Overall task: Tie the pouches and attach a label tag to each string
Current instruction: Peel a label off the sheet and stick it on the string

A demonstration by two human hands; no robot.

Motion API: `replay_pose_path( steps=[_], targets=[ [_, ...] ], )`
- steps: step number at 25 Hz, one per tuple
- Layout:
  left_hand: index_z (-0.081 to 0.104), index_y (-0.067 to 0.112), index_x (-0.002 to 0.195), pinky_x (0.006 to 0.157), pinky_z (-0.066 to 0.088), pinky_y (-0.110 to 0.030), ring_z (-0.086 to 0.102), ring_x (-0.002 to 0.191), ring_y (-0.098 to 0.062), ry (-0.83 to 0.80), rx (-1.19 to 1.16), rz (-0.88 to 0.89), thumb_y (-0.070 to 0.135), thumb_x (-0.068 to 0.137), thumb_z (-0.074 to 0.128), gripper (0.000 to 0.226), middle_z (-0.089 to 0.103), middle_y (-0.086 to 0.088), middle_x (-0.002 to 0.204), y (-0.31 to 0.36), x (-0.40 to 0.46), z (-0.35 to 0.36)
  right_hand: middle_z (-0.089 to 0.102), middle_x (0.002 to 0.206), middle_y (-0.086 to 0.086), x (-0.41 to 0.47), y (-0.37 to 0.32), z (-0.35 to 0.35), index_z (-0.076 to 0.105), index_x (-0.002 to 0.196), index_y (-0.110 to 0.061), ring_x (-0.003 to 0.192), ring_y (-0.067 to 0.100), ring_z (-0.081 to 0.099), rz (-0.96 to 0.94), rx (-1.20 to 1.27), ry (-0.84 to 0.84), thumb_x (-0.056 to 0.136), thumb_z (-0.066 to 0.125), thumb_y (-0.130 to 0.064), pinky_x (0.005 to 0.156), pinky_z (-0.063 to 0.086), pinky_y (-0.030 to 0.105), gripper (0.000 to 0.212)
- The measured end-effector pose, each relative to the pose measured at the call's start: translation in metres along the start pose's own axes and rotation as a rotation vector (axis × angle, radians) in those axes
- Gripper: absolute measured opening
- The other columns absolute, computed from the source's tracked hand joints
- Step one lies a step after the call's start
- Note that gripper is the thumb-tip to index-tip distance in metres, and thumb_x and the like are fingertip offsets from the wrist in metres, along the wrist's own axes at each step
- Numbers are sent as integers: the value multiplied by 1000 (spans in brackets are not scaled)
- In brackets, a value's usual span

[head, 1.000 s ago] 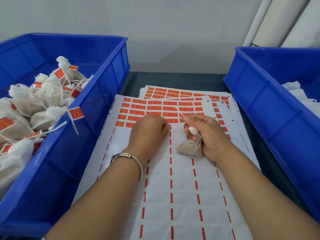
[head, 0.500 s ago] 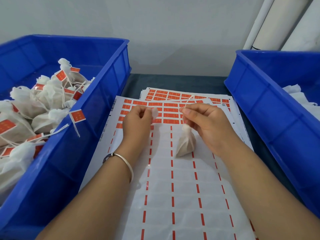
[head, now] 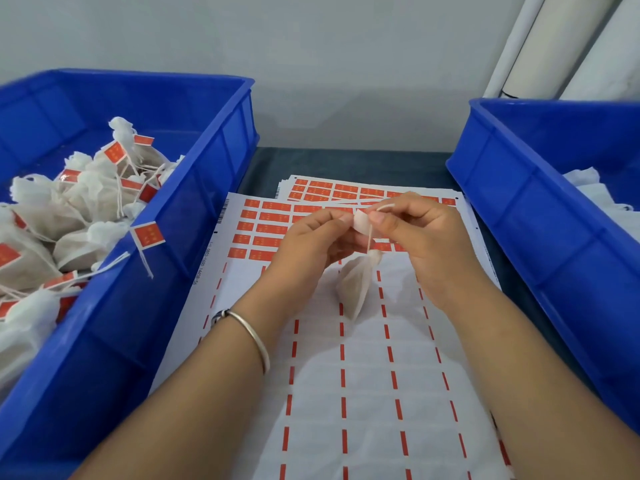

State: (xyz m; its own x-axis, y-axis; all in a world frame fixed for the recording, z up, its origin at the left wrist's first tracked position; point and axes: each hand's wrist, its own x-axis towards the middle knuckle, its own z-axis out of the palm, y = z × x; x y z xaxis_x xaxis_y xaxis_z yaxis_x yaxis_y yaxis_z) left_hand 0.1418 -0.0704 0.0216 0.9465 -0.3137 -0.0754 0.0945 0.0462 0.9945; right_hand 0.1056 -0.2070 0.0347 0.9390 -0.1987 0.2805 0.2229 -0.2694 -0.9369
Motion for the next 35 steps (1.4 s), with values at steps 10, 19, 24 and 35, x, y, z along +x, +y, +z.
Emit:
replay_pose_path(
  steps=[10, 19, 24, 35],
  targets=[
    [64, 26, 88, 69, 52, -17, 70, 81, -10, -30, -27, -35, 26, 96, 49, 17, 72, 11, 78, 0, -1, 5, 59, 76, -36, 2, 0, -6, 61, 71, -42, 80, -10, 60, 49, -60, 54, 86, 64, -33, 61, 43, 2, 17],
    [65, 21, 95, 73, 54, -17, 70, 89, -12, -145, -67, -32, 23, 98, 43, 23, 73, 8, 89, -2, -3, 2, 62, 79, -30, 3, -1, -7, 62, 73, -43, 85, 2, 64, 33, -48, 75, 86, 65, -31, 65, 49, 6, 18],
    [65, 25, 95, 79, 51, -18, 68, 95, -10, -169, -28, -58, 27, 97, 44, 22, 72, 10, 98, -2, -4, 4, 64, 82, -27, 4, -2, -9, 63, 74, -42, 85, 4, 66, 21, -56, 81, 86, 65, -30, 67, 51, 9, 17],
    [73, 35, 71, 92, 45, -34, 65, 78, -7, -183, 51, 11, 16, 87, 62, 27, 68, 10, 73, -2, -7, 5, 65, 86, -25, 1, -7, -9, 63, 77, -41, 87, 4, 65, 9, -64, 18, 87, 64, -29, 70, 51, 10, 16]
  ],
)
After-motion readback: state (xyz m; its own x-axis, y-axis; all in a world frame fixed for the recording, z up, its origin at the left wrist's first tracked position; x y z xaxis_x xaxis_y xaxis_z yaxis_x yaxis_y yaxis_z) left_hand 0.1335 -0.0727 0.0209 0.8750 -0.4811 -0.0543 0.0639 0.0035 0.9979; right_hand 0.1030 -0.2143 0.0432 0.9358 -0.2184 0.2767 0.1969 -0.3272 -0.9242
